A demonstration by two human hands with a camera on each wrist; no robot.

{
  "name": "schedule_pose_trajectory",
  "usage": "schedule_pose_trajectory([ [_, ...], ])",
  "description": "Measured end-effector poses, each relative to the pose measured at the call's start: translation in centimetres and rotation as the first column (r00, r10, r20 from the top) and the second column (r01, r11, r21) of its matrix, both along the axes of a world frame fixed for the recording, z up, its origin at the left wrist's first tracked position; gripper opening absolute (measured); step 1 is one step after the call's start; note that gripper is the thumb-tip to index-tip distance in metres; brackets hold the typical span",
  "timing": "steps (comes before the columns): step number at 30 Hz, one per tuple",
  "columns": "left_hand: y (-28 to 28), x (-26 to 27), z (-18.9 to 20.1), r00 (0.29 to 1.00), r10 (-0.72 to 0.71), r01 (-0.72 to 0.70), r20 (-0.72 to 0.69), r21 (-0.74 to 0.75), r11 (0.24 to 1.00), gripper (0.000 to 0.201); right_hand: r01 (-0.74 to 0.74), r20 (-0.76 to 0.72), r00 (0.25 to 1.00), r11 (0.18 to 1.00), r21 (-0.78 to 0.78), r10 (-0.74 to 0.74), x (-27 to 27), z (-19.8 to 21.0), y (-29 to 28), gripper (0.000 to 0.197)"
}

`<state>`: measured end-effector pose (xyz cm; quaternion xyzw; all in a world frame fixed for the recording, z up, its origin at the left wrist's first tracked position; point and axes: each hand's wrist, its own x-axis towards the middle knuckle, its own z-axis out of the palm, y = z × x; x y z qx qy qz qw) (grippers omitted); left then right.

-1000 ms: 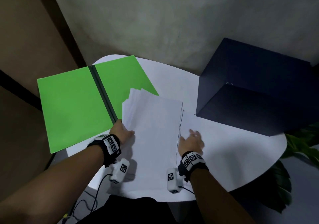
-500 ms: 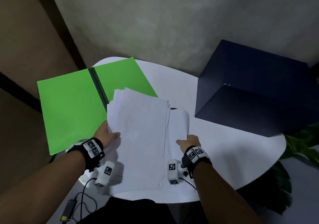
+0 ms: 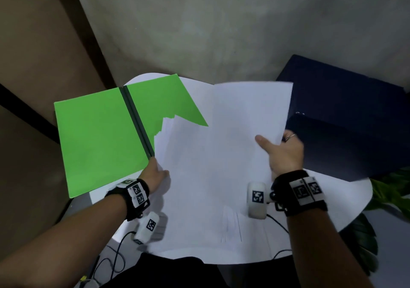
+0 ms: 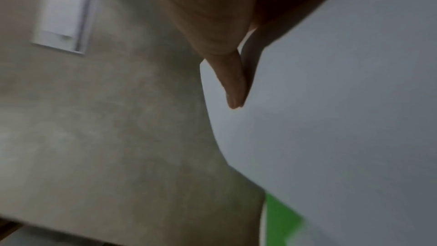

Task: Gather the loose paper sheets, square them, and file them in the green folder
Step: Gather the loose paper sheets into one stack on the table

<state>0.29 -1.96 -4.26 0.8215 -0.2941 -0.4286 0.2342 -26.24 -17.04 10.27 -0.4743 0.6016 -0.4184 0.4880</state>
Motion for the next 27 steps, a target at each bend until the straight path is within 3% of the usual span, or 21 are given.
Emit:
schedule_pose_trajectory([
  [5, -0.5, -0.4, -0.7, 0.997, 0.046, -0.046, -0.063, 0.008, 0.999, 0.022, 0.018, 0.039, 0.999, 0.916, 0.402, -0.037, -0.1, -9.6, 2.2, 0.049],
  [7, -0.7, 0.3, -1.0, 0.965, 0.144, -0.152, -0.221, -0.018, 0.988, 0.043, 0.005, -0.105, 0.993, 0.901, 0.434, 0.045, 0.0, -11.6, 2.9, 0.051],
  [8, -1.0, 0.7, -1.6, 0.933, 0.216, -0.230, -0.288, -0.016, 0.973, 0.062, -0.015, -0.192, 0.976, 0.905, 0.425, 0.107, 0.3, -12.1, 3.2, 0.050],
  [10, -1.4, 0.6, -1.0, 0.895, 0.270, -0.288, -0.356, 0.003, 0.958, 0.082, -0.075, -0.322, 0.919, 0.904, 0.422, 0.226, 0.9, -13.0, 4.0, 0.060],
  [12, -1.6, 0.3, -1.2, 0.924, 0.242, -0.250, -0.297, 0.011, 0.968, 0.091, -0.111, -0.467, 0.824, 0.899, 0.423, 0.322, 1.4, -13.5, 4.5, 0.063],
  [14, -1.4, -0.2, -1.1, 0.976, 0.163, -0.161, -0.144, 0.026, 0.987, 0.100, 0.031, -0.713, 0.639, 0.917, 0.398, 0.289, 0.7, -13.8, 4.4, 0.057],
  [16, -0.9, -0.7, -1.4, 0.998, 0.060, -0.061, 0.026, 0.042, 0.997, 0.090, 0.220, -0.799, 0.538, 0.871, 0.440, 0.268, -0.7, -13.6, 4.5, 0.057],
  [19, -0.8, -1.1, -1.5, 0.990, 0.053, -0.061, 0.127, 0.063, 0.996, 0.059, 0.242, -0.741, 0.619, 0.835, 0.494, 0.259, -1.8, -14.4, 4.4, 0.060],
  [22, -1.0, -0.7, -0.5, 0.990, 0.068, -0.074, 0.121, 0.044, 0.996, 0.061, 0.209, -0.625, 0.753, 0.826, 0.524, 0.206, -1.7, -14.4, 4.5, 0.049],
  [25, -0.6, 0.9, -0.1, 0.990, 0.080, -0.085, 0.119, 0.035, 0.996, 0.063, 0.123, -0.543, 0.806, 0.832, 0.541, 0.234, -1.4, -14.0, 4.6, 0.028],
  [27, -0.1, 1.9, 0.2, 0.988, 0.090, -0.095, 0.122, 0.035, 0.995, 0.060, 0.056, -0.486, 0.833, 0.834, 0.549, 0.264, -1.1, -14.0, 4.6, 0.025],
])
